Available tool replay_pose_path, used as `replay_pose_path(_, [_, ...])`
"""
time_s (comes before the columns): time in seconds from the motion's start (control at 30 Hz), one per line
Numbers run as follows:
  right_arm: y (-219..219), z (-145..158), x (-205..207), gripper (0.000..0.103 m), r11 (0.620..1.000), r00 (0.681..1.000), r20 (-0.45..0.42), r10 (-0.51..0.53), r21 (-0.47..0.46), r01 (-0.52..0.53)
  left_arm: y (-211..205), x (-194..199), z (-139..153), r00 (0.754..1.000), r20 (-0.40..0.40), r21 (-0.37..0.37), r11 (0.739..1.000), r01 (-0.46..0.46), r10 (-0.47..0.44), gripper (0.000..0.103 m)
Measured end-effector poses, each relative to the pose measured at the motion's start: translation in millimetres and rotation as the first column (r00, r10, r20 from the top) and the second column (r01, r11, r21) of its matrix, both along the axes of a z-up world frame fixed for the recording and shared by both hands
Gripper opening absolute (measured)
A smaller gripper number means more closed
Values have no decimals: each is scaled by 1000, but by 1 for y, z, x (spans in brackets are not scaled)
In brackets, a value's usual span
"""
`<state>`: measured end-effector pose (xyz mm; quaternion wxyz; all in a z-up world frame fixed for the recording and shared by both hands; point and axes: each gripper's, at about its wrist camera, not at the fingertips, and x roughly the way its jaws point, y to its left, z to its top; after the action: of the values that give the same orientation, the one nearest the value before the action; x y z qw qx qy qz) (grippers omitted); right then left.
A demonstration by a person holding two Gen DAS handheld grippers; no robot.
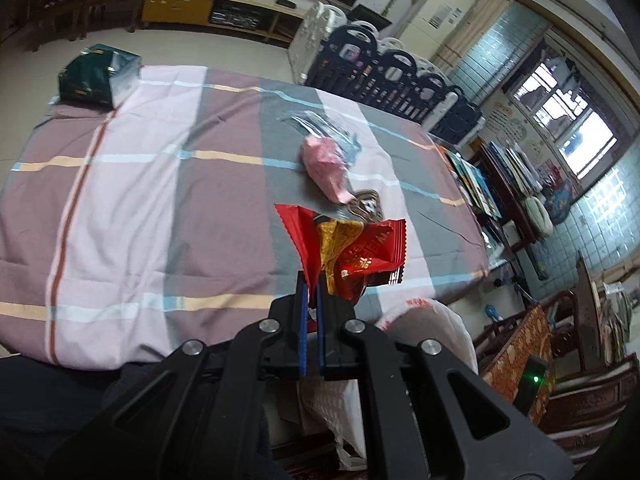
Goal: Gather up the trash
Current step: 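Open both grippers to drop the bags into the basket, then move both grippers back toward the pink bag and clear plastic bag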
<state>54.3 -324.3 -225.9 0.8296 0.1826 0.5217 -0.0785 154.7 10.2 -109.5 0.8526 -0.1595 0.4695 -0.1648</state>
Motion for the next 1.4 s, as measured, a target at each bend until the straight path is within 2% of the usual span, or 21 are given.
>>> replay_pose_path(0.1, [-26, 30, -19, 74, 993, 984, 137, -116, 12, 116, -29, -5, -10, 992, -27, -60, 991, 121, -123, 5])
replay_pose_path(0.23, [-68, 67, -43, 75, 967, 934, 251, -255, 40, 253, -77, -20, -28, 953, -54, -102, 952, 290, -297, 5])
replay_pose_path(0.33, [-86, 80, -54, 76, 956, 913, 285, -291, 56, 288, -120, -37, -45, 903, -85, -83, 906, 414, -421, 8])
replay_pose_path(0.4, [-91, 81, -55, 76, 952, 908, 290, -304, 69, 297, -138, -45, -57, 886, -124, -47, 895, 444, -447, 30])
replay_pose_path(0.43, [-93, 79, -56, 76, 951, 906, 287, -310, 82, 299, -144, -48, -62, 880, -147, -29, 892, 452, -451, 65])
replay_pose_path(0.47, [-93, 76, -54, 76, 950, 909, 278, -311, 90, 298, -146, -49, -65, 879, -162, -7, 892, 453, -448, 81])
replay_pose_path(0.53, [-91, 68, -51, 76, 950, 914, 258, -312, 97, 297, -144, -48, -64, 889, -154, 34, 897, 441, -431, 81])
replay_pose_path(0.6, [-86, 62, -45, 76, 952, 923, 234, -306, 106, 289, -131, -41, -56, 919, -127, 69, 920, 385, -374, 82])
replay_pose_path(0.7, [-73, 63, -39, 76, 958, 932, 224, -284, 106, 266, -94, -28, -41, 967, -73, 112, 961, 251, -244, 83])
replay_pose_path(0.77, [-61, 66, -32, 76, 967, 941, 224, -254, 89, 240, -73, -20, -33, 988, -40, 148, 977, 155, -151, 83])
replay_pose_path(0.83, [-50, 69, -24, 76, 974, 949, 223, -224, 74, 213, -46, -13, -23, 999, -1, 192, 981, 39, -39, 84])
replay_pose_path(0.93, [-29, 72, -14, 76, 984, 960, 217, -176, 61, 166, -10, -5, -11, 995, 43, 223, 970, -97, 90, 84])
replay_pose_path(1.03, [-5, 74, -2, 76, 993, 970, 209, -120, 41, 114, 23, 3, -1, 981, 49, 202, 960, -193, 187, 86])
replay_pose_path(1.17, [27, 78, 14, 76, 999, 978, 204, -45, 20, 42, 51, 5, 3, 964, 40, 183, 946, -267, 264, 86])
replay_pose_path(1.4, [69, 83, 48, 76, 997, 975, 210, 71, -8, -71, 74, 8, 1, 929, 60, 255, 894, -369, 366, 86])
